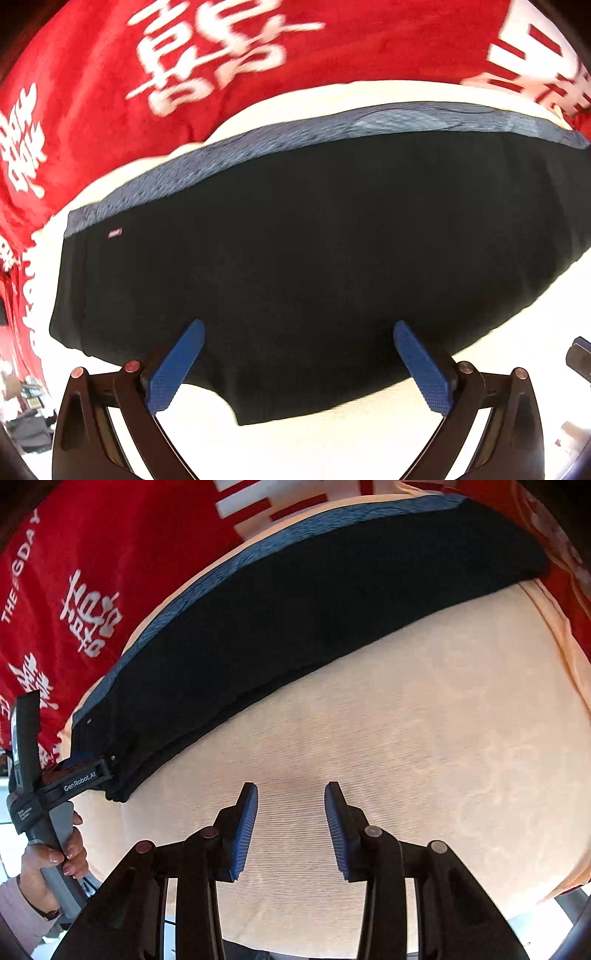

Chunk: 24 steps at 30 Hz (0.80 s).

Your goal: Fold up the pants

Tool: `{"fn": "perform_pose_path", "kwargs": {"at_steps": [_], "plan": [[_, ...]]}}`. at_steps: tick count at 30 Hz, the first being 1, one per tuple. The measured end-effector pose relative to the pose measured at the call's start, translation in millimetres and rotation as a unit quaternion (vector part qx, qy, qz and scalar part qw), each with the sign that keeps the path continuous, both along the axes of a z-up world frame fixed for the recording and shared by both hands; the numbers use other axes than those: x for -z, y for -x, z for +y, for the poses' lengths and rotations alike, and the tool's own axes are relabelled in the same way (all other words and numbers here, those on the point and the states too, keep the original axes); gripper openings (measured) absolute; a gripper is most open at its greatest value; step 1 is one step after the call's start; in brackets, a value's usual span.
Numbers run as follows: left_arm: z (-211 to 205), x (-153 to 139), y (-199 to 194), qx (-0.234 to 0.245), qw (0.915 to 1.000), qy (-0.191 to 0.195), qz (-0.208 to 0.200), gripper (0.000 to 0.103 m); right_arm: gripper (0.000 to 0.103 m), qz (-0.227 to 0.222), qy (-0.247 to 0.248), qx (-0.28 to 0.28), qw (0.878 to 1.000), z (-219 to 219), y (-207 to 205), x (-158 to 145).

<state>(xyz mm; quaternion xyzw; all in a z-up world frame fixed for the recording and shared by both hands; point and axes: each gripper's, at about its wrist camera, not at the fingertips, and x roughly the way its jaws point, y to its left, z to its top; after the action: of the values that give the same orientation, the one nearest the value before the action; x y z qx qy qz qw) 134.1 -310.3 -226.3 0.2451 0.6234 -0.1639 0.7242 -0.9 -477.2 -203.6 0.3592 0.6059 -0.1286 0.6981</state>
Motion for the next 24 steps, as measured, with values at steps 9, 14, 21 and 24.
{"fn": "perform_pose_path", "kwargs": {"at_steps": [9, 14, 21, 24], "plan": [[-58, -9, 23, 0.043, 0.9990, 0.012, 0.004, 0.103, 0.047, 0.000, -0.003, 0.033, 0.999, -36, 23, -1], [-91, -8, 29, 0.061, 0.9979, 0.020, 0.006, 0.103, 0.047, 0.002, -0.004, 0.054, 0.999, -58, 31, 3], [-132, -13, 38, 0.078, 0.9963, 0.032, 0.013, 0.103, 0.047, -0.004, -0.005, 0.070, 0.998, -84, 39, 6], [-148, -17, 40, 0.074, 0.9962, 0.044, 0.014, 0.103, 0.047, -0.023, -0.010, 0.085, 0.996, -96, 41, 5]]}}
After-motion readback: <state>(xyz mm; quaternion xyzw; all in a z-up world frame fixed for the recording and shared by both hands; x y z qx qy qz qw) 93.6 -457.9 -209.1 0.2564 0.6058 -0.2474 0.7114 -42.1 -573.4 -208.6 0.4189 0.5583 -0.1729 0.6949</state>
